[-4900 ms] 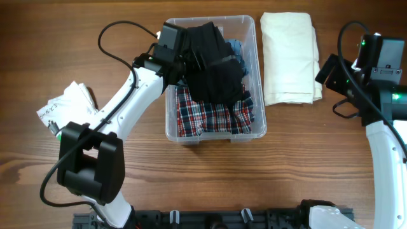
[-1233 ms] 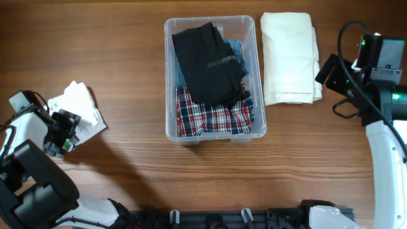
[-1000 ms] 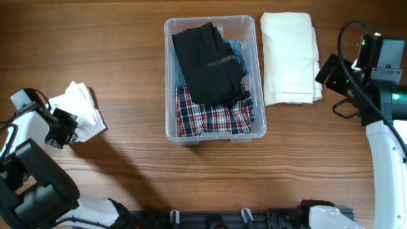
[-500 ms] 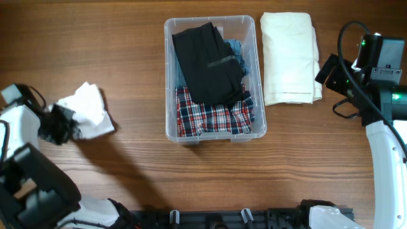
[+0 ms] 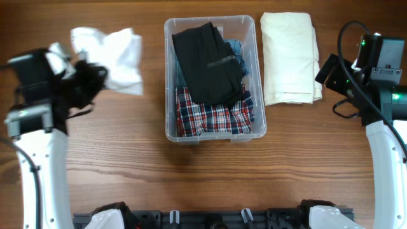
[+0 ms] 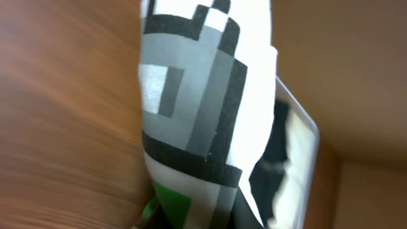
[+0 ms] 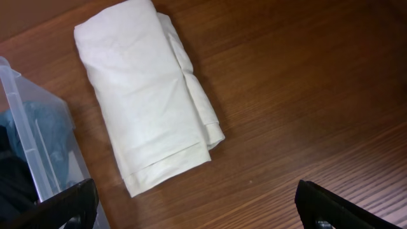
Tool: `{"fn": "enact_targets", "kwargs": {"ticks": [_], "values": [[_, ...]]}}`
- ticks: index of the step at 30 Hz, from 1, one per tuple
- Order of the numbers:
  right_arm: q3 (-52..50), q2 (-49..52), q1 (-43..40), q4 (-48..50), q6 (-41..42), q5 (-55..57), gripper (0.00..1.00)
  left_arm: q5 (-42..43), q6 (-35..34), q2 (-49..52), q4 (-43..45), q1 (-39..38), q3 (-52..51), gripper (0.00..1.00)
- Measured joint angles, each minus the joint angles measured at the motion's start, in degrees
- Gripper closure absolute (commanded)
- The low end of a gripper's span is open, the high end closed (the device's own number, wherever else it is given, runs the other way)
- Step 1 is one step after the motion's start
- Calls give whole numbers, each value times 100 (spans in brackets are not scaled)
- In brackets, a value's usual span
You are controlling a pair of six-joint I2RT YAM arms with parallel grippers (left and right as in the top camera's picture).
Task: Pack container
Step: 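Lift the white package and carry it over the bin with the left gripper, then lower the white package into the bin's lower half and push it down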
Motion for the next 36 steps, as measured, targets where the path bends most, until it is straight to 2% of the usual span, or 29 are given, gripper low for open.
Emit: {"fn": "enact_targets", "kwargs": {"ticks": [8, 18, 26, 36], "values": [[0, 0, 0, 0, 0, 0, 0, -55, -678, 118, 820, -2190, 0, 96], [0, 0, 0, 0, 0, 0, 0, -804, -1069, 1115, 981, -4079, 0, 96], [0, 0, 0, 0, 0, 0, 0, -1012, -1414, 1862, 756, -4306, 0, 96], [0, 0, 0, 0, 0, 0, 0, -1329, -1502, 1884, -9, -4406, 2, 96]]}}
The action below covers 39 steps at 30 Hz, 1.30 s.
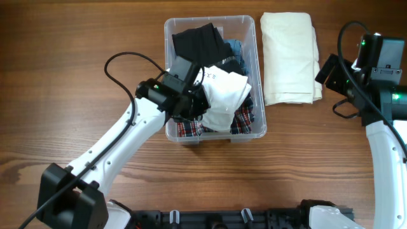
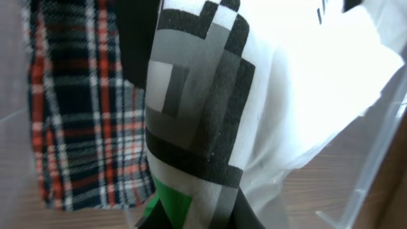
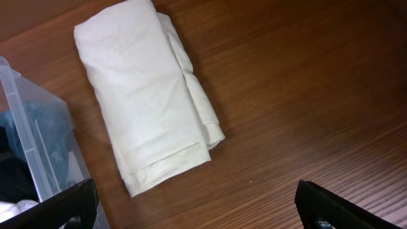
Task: Pack container
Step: 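Lower the white package into the bin's lower half and push it down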
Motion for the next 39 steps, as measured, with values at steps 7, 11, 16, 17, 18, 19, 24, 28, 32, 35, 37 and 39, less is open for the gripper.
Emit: {"fn": "enact_targets", "kwargs": {"ticks": [7, 11, 16, 17, 18, 19, 24, 28, 32, 35, 37, 39], "values": [[0, 0, 0, 0, 0, -2, 0, -498, -11, 0, -223, -219, 0, 83], [0, 0, 0, -2, 0, 0, 0, -728, -13, 0, -479, -227, 0, 74], [0, 0, 0, 0, 2, 0, 0, -1082, -4, 0, -800, -227, 0, 23], [0, 0, 0, 0, 0, 0, 0, -1106, 7, 0, -817, -227, 0, 19], [0, 0, 0, 0, 2, 0, 0, -1145, 4, 0, -831, -227, 0, 15], [0, 0, 0, 0, 0, 0, 0, -1154, 11, 0, -837, -227, 0, 14], [0, 0, 0, 0, 0, 0, 0, -1196, -11, 0, -809, -227, 0, 23], [0, 0, 0, 0, 2, 0, 0, -1228, 168, 0, -590, -227, 72, 41], [0, 0, 0, 0, 0, 0, 0, -1228, 431, -120, -424, -227, 426, 96], [0, 0, 0, 0, 2, 0, 0, -1233, 579, -295, -181, -227, 553, 96], [0, 0, 0, 0, 0, 0, 0, -1233, 616, -358, -4, -227, 577, 96], [0, 0, 0, 0, 0, -2, 0, -1233, 638, -334, 111, -227, 579, 96]]}}
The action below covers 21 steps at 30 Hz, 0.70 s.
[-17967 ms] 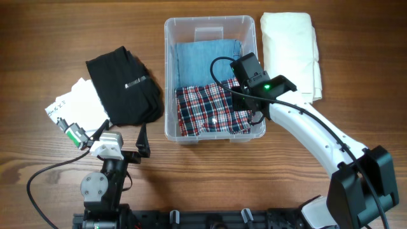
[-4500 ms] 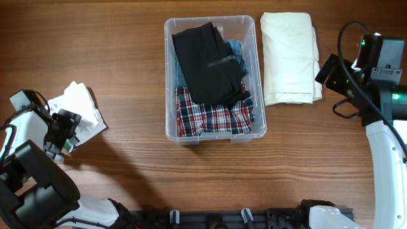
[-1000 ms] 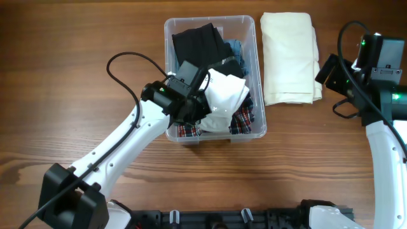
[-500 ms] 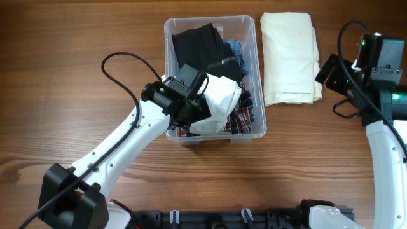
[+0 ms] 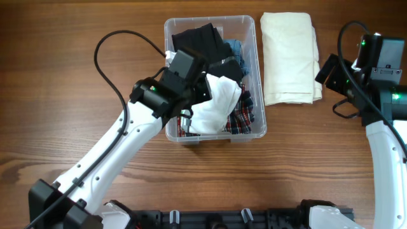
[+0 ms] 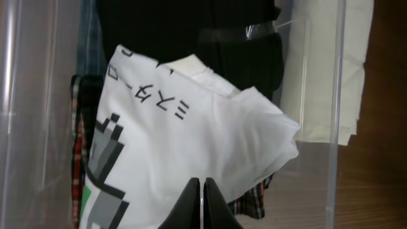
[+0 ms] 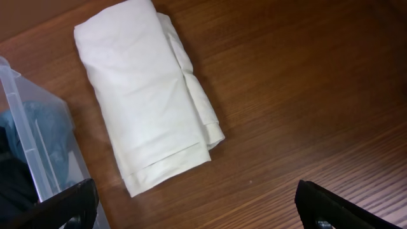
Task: Pack container
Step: 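Lower the white package into the bin's lower half and push it down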
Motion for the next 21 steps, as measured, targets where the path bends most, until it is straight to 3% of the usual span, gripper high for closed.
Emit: {"fn": "enact_targets", "kwargs": {"ticks": [8, 14, 21], "values": [[0, 0, 0, 0, 2, 2, 0, 0, 87, 667, 660, 0, 0, 96], [0, 0, 0, -2, 2, 2, 0, 0, 131, 1729, 1172, 0, 4, 96], [0, 0, 0, 0, 0, 2, 0, 2, 352, 2483, 1191, 0, 247, 96]]}}
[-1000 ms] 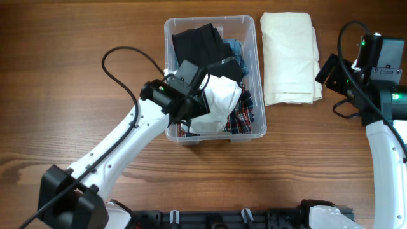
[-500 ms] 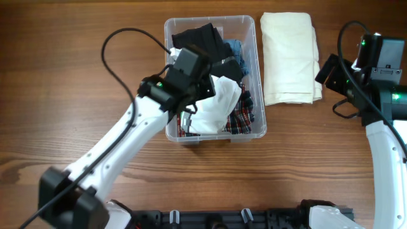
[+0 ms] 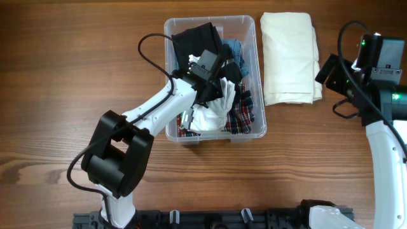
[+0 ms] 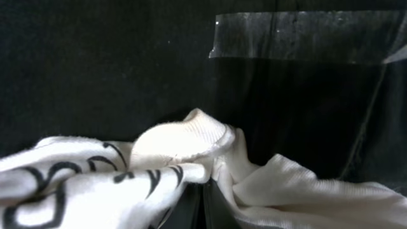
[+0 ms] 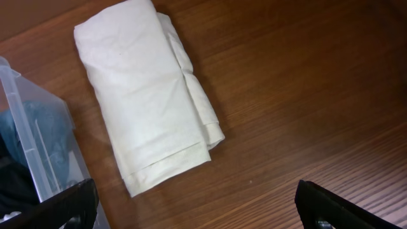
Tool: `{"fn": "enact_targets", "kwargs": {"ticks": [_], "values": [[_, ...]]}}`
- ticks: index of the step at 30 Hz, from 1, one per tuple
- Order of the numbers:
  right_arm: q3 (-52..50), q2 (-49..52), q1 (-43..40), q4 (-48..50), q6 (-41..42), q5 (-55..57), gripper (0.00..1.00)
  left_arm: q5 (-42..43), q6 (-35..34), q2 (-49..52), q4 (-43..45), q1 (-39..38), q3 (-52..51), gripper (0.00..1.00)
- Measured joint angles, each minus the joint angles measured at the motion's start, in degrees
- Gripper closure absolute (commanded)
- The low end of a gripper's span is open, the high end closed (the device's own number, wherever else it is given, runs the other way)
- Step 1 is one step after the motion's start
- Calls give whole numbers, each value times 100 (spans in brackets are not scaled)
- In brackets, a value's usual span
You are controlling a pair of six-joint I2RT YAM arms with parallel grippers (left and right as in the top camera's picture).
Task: Pack container
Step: 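Lower the white package into the bin's lower half and push it down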
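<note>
A clear plastic bin (image 3: 259, 76) holds a black garment (image 3: 197, 41), a plaid cloth (image 3: 240, 119) and a white printed T-shirt (image 3: 206, 117). My left gripper (image 3: 215, 86) is down inside the bin. In the left wrist view its fingers (image 4: 203, 200) are shut and pressed into the folds of the T-shirt (image 4: 76, 184), with the black garment (image 4: 127, 63) right behind. A folded cream cloth (image 3: 289, 57) lies on the table right of the bin. My right gripper (image 5: 197, 213) hangs open beside the cream cloth (image 5: 143, 95), touching nothing.
The wooden table (image 3: 76, 76) carries the bin in the middle. A blue cloth (image 3: 236, 48) shows at the bin's back right. The bin's corner (image 5: 32, 152) sits at the left of the right wrist view.
My left gripper has moved from the bin's left front toward its middle and lower, with its shut tips now buried in the white T-shirt. The right arm is unchanged.
My left gripper held the white T-shirt at the table's far left. Then it held the shirt over the bin. Then the shirt lay in the bin with the shut gripper just above it, and now the tips press into it. The right arm stayed still.
</note>
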Motion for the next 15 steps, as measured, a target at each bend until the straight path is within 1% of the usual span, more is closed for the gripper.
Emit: {"fn": "enact_targets", "kwargs": {"ticks": [5, 7, 10, 15], "values": [[0, 0, 0, 0, 0, 0, 0, -2, 79, -103, -35, -11, -4, 96], [0, 0, 0, 0, 0, 0, 0, -4, 101, -299, -70, -17, -61, 96], [0, 0, 0, 0, 0, 0, 0, -2, 103, -715, -109, -35, -138, 95], [0, 0, 0, 0, 0, 0, 0, -2, 122, -1722, -98, -122, -142, 91]]}}
